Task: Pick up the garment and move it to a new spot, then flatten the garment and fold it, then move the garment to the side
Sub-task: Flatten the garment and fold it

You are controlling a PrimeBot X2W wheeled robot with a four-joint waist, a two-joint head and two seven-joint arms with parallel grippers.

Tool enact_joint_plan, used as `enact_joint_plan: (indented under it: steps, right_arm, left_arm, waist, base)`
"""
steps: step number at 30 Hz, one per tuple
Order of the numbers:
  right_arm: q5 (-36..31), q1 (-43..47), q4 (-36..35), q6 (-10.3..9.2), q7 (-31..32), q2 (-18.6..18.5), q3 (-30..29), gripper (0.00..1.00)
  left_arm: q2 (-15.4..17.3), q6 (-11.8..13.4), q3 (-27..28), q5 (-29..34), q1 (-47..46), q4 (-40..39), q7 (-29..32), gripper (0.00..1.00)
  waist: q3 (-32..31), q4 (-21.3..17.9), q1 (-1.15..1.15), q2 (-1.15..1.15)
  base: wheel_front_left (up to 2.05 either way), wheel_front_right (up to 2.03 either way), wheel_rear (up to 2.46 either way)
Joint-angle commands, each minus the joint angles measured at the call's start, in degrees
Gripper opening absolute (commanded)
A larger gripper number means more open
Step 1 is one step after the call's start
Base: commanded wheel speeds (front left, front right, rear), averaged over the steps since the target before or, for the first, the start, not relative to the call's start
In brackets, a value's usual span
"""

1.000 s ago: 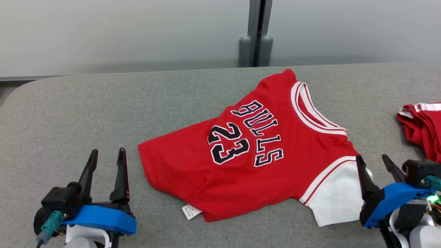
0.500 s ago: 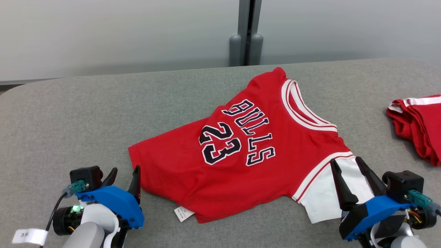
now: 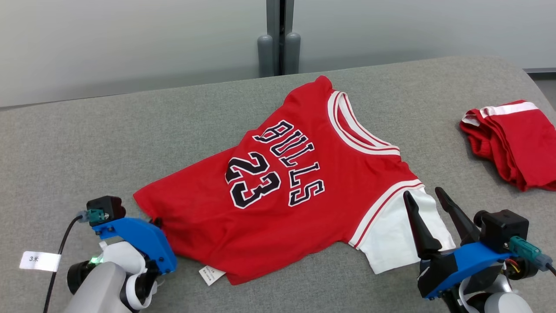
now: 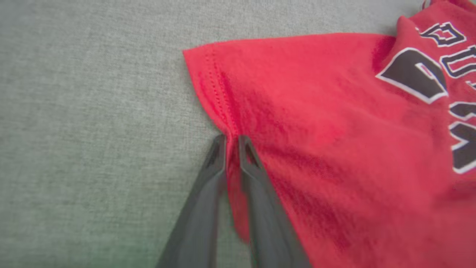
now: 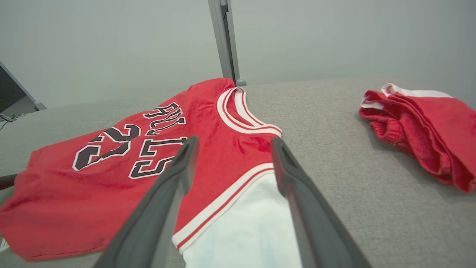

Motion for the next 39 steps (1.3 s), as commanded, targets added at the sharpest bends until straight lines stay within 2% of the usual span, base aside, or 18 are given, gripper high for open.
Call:
enact_joint_plan:
  steps: [1,5,12,16,19,24,27,28,29,33,39]
  right_arm:
    - [0.32,-0.58,-0.36,0.01,-0.28,-0.16,0.01,1.00]
    - [0.85,-0.22,-0.73,0.01,-0.88,-0.14,-0.23,1.00]
    - [-1.04,-2.37,-2.39,0.01,-3.01,-0.15,1.33,1.00]
    - [-4.12,-5.24,-1.54,0.01,-5.43,-0.16,2.77,1.00]
    - [-6.00,-7.85,0.55,0.01,-6.84,-0.15,4.95,1.00]
    - [-5.71,-11.07,3.74,0.01,-8.59,-0.15,8.49,1.00]
    - [-4.37,-11.77,5.08,0.01,-9.59,-0.15,8.98,1.00]
    - [-4.11,-11.91,5.45,0.01,-9.96,-0.14,9.04,1.00]
    - [-3.83,-11.96,5.82,0.01,-10.20,-0.14,8.94,1.00]
    - [-3.14,-12.06,6.67,0.01,-11.02,-0.14,7.81,1.00]
    - [-3.87,-10.60,6.14,0.01,-10.47,-0.14,5.35,1.00]
  left_arm:
    - [-0.57,-0.59,-0.55,-0.14,0.81,-0.57,-0.50,0.00]
    - [-0.42,-0.69,1.56,-0.75,0.55,-4.79,-4.62,0.00]
    - [1.40,2.13,3.25,3.60,-5.05,-11.28,-12.88,0.00]
    - [2.60,2.79,2.90,5.69,-10.54,-9.53,-12.77,0.00]
    - [4.86,2.62,2.89,7.35,-15.07,-6.67,-12.70,0.00]
    - [8.66,1.84,2.53,10.34,-22.58,-2.90,-13.17,0.00]
    - [8.67,1.38,2.41,10.60,-26.28,-0.78,-12.64,0.00]
    - [8.34,0.81,2.08,10.72,-27.24,-0.27,-12.64,0.45]
    - [7.88,0.56,1.86,10.67,-27.96,0.23,-13.19,1.00]
    - [5.56,-1.12,1.04,10.17,-28.14,2.63,-15.54,1.00]
    - [1.96,-2.52,-0.26,9.10,-23.13,3.91,-18.50,1.00]
  waist:
    - [-0.01,0.02,0.00,0.00]
    - [0.35,0.65,0.00,0.00]
    - [3.06,1.05,0.00,0.00]
    - [5.48,-0.67,0.00,0.00]
    - [7.45,-2.91,0.00,0.00]
    - [11.11,-6.50,0.00,0.00]
    - [13.14,-7.49,0.00,0.00]
    - [13.62,-7.62,0.00,0.00]
    - [13.84,-7.65,0.00,0.00]
    - [13.85,-6.84,0.00,0.00]
    - [10.88,-3.65,0.00,0.00]
  base:
    - [0.00,0.00,0.00]
    - [0.00,0.00,0.00]
    - [0.00,0.00,0.00]
    - [0.00,0.00,0.00]
    - [0.00,0.00,0.00]
    - [0.00,0.00,0.00]
    - [0.00,0.00,0.00]
    - [0.00,0.00,0.00]
    - [0.00,0.00,0.00]
    - [0.00,0.00,0.00]
    - [0.00,0.00,0.00]
